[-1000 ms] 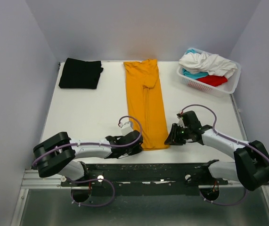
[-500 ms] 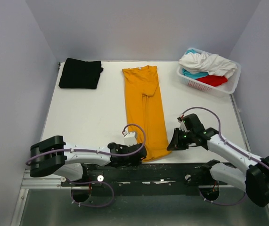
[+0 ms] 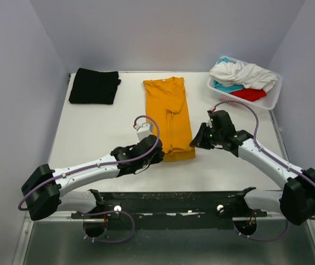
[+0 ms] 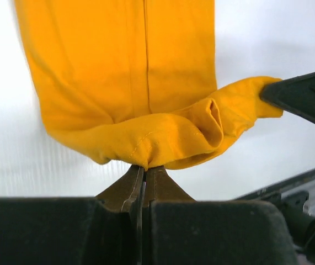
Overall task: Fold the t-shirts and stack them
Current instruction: Fold the folded rectangular tshirt in 1/3 of the way
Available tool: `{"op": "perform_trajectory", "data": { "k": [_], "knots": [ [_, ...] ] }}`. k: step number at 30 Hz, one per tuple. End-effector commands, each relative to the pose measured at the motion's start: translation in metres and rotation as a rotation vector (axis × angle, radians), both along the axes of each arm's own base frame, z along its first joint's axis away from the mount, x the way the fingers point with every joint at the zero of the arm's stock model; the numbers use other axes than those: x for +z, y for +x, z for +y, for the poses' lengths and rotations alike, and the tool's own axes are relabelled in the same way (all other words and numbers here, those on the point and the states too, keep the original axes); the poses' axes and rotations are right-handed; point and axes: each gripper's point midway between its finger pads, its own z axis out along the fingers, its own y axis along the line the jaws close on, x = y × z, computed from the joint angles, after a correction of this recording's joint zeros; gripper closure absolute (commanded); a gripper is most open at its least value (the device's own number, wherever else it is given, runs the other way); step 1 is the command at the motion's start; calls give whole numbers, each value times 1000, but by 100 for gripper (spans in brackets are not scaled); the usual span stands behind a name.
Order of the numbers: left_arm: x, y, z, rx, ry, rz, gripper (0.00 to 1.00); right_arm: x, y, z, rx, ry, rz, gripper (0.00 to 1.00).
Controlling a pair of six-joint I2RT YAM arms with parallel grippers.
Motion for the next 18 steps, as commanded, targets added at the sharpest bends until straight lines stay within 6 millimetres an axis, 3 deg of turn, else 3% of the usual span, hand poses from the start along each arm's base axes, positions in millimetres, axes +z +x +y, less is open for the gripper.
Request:
{"op": "perform_trajectory", "data": {
  "k": [1,8,18],
  "knots": [
    [30,50,1,-38,45,-123,100,21,63,4,-136,-37,-120,85],
    [48,113,2,-24,97,-163,100,26,128,10,-217,-123,-199,85],
    [43,177,21,18,169,-158,100,10,180,7,-298,-197,-249,86]
  ]
}}
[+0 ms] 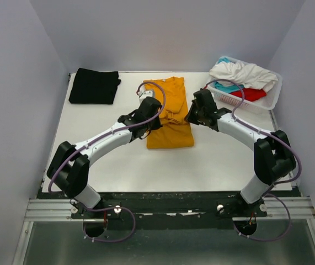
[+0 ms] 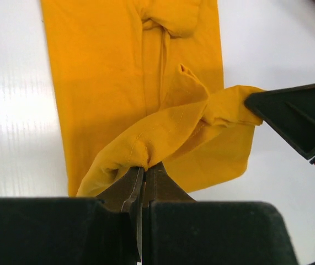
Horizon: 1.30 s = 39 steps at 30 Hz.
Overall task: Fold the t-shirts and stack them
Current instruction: Fold the folded rectangular tshirt in 1/3 of the way
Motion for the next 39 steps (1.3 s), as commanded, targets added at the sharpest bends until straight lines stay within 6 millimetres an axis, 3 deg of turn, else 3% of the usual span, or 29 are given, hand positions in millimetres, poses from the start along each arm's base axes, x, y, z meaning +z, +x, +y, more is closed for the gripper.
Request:
{"op": "perform_trajectory", "data": {
  "k": [1,10,14,16,17,18,19,20,22,23,27,30,34,39],
  "knots": [
    [1,24,5,-33,32,-13,100,3,33,-8,-65,-35,-92,86],
    [-23,61,8,-35,47,33,100,-14,70,1,-66,-28,-121,86],
    [-37,74,11,-29,39,68,100,-25,80,-5,-107,-41,-113,85],
    [-43,80,11,-34,37,86,99,-27,86,-6,-117,-40,-128,80],
    [-47,82,11,-40,43,97,88,-28,89,-5,-114,-40,-139,77],
    [-50,85,11,-49,45,107,71,-31,92,-4,-106,-45,-142,65],
    [-50,87,12,-52,43,115,54,-29,101,-1,-93,-45,-168,38],
    [-49,88,10,-70,35,116,41,-30,106,2,-80,-52,-165,23],
    [-41,88,11,-72,23,101,3,-34,106,1,-78,-69,-133,8],
    [-35,88,11,-74,16,85,2,-32,105,0,-88,-64,-133,2],
    [-11,70,3,-131,-70,54,2,-1,90,1,-83,20,-206,0],
    [-9,46,7,-134,-133,65,2,2,60,-9,-93,48,-192,0],
    [-20,4,16,-128,-233,84,2,4,16,-24,-92,71,-166,0],
    [-51,-41,24,-116,-305,152,1,-7,-27,-20,-30,156,-98,0]
  ]
}}
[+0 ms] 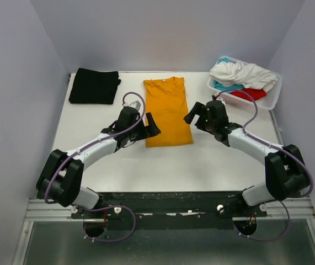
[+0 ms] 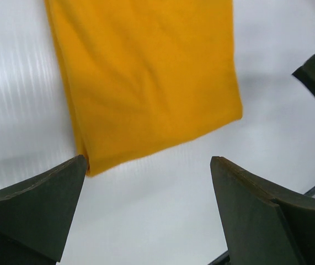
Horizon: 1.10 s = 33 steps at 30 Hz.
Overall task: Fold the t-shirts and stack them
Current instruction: Fold the folded rectangular tshirt in 1/3 of the way, then grab one side of the 2/3 rectangular tshirt with both arms
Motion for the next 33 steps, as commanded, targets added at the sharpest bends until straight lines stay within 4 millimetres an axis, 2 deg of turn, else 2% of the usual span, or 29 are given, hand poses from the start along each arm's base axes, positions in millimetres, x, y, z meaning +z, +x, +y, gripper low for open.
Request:
{"op": "perform_trajectory", "data": {
  "k": [1,3,7,11,13,18,25,26,28,33],
  "knots": [
    [-27,-37,-1,18,-92,76,2,-8,-30,10,65,99,62,0],
    [-42,-45,10,56,-61,114,1,-14,-39,8,71,104,86,0],
    [-58,-51,17,81,-36,146,4,-28,-50,5,61,110,123,0],
    [-68,-48,20,107,-2,170,18,-43,-56,4,44,117,163,0],
    [-70,-42,19,113,9,171,30,-48,-57,4,40,115,176,1],
    [-86,-36,18,125,55,232,42,-53,-56,2,20,113,184,1],
    [-102,-36,17,142,71,282,78,-55,-56,3,19,123,192,2],
    [-103,-38,16,137,68,286,88,-56,-57,4,22,128,196,2],
    [-108,-41,17,140,71,304,100,-58,-58,6,31,135,204,3],
    [-112,-43,19,143,79,310,100,-71,-65,8,36,141,255,13]
  ]
}}
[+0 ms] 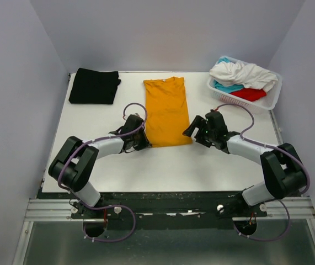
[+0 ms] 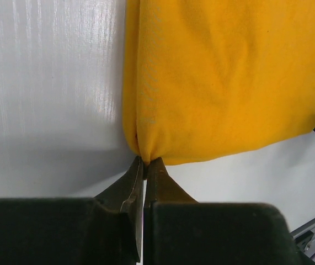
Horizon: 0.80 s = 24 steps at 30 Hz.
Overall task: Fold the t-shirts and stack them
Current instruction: Grab one side of the 2/3 rectangular tshirt with both arms
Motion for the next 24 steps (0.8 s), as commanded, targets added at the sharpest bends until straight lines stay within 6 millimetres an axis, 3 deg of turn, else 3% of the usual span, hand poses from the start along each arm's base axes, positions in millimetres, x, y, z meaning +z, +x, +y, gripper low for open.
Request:
{"op": "perform_trajectory", "data": {
  "k": [1,8,13,15,19,24],
  "knots": [
    [-18,-11,7,1,42,52,100,-20,-9,2,1,24,66,18],
    [-16,-13,1,-5,31,48,100,-44,-14,0,-13,13,125,46],
    [-12,-16,0,-2,30,39,100,-56,-23,-2,-8,2,153,87],
    [-9,-21,2,-5,48,31,100,-56,-30,-6,-5,-10,157,99],
    [1,-45,-1,-29,75,10,100,-42,-52,-7,49,23,150,99],
    [5,-101,0,-13,147,29,100,-32,-116,-14,150,66,220,99]
  ]
}}
